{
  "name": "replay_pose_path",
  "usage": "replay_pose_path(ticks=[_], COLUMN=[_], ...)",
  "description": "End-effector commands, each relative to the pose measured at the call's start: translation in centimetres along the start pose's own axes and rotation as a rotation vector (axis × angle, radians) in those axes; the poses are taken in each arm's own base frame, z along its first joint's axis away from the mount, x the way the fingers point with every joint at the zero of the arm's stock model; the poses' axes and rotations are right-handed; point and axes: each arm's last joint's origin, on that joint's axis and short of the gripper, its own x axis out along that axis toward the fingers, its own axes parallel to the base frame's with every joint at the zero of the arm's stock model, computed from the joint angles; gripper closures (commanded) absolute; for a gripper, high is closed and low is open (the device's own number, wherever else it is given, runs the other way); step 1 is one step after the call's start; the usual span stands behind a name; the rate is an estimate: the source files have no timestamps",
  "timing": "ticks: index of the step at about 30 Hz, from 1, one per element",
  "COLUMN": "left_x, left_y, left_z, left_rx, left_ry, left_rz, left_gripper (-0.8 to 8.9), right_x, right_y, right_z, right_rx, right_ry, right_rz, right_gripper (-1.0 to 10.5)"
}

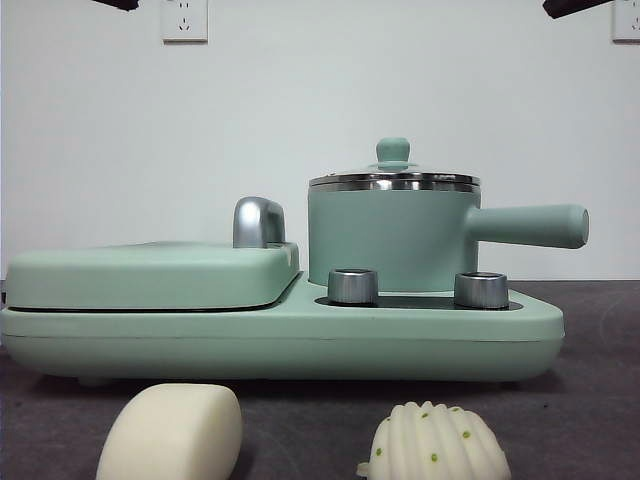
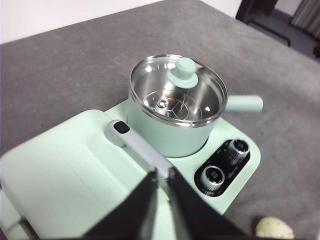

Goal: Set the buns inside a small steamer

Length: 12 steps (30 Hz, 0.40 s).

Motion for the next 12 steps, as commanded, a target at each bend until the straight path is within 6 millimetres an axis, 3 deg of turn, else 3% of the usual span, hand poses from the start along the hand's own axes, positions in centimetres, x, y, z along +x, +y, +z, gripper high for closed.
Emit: replay_pose_path(ticks=[1,4,12], left_x=[-0.12,-0.12,0.69], left_y=[-0.19,-0.17,-0.52], left_z=[0.86,1.05,1.43], left_rx=[0.129,0.136,0.168], left_ry=[-0.032,-0.049,-0.072], left_rz=[-0.009,-0.005,-0.035], left_gripper=[5.74,5.28,5.29], right_x=[-0.21,-0.23,-0.26], right_y=[0.2,0.19,0.2], right_z=[0.54,0.51,0.51], right_rx=[-0.064,-0.063,-0.062], right_ry=[-0.011,-0.008,-0.009], right_rz=[0.008,0.001,0.001], right_gripper=[7.6,6.9,6.9])
